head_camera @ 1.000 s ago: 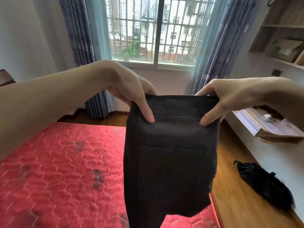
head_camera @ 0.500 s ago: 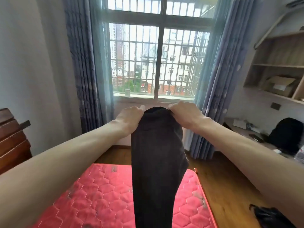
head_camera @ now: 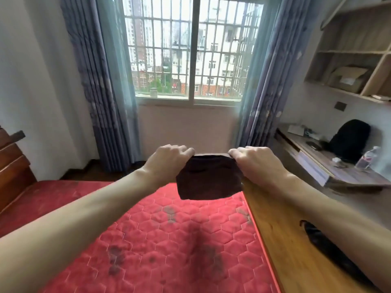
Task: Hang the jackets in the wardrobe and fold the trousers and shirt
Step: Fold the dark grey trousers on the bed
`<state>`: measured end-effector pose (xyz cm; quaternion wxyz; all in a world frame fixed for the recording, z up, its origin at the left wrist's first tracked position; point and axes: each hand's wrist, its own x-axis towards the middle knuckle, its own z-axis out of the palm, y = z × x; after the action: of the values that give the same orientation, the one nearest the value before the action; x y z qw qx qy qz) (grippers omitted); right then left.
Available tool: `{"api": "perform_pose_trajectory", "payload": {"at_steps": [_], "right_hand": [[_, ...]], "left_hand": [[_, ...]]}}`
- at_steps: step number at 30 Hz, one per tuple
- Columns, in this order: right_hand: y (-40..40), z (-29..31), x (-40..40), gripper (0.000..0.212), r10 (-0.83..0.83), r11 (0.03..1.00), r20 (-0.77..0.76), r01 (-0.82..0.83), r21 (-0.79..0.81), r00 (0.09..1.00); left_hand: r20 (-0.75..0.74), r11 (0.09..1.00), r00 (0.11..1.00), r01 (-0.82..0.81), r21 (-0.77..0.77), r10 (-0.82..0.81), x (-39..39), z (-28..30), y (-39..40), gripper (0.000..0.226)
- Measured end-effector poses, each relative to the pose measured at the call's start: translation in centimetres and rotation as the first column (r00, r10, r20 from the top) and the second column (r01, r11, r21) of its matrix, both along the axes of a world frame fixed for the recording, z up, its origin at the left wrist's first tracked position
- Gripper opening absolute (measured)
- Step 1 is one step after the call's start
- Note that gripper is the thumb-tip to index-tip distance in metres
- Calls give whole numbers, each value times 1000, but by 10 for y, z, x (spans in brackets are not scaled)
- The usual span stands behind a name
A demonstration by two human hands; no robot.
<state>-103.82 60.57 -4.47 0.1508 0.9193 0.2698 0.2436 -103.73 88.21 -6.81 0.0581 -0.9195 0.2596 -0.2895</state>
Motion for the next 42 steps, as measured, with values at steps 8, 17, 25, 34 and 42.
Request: {"api": "perform_pose_trajectory", "payload": {"at_steps": [8, 17, 25, 34, 42], "right_hand": [[-13, -269, -106, 44, 54, 998, -349, -55, 6, 936], [-12, -579, -261, 18, 42, 996, -555, -81, -45, 831], [-25, -728, -399, 28, 3, 995, -589, -61, -78, 808], [-39, -761, -420, 37, 66, 972, -715, 118, 205, 696], [-31, -825, -353, 62, -174, 854, -711, 463, 236, 681]], "left_hand": [[-364, 993, 930, 89, 79, -55, -112, -276, -27, 47], [-769, 997, 636, 0, 80, 61, -281, -591, -64, 52], [-925, 992, 365, 24, 120, 103, -398, -724, -94, 59], [-789, 992, 603, 31, -125, -118, -417, -753, -94, 27], [-766, 962, 642, -189, -199, -33, -368, -803, -124, 60]]}}
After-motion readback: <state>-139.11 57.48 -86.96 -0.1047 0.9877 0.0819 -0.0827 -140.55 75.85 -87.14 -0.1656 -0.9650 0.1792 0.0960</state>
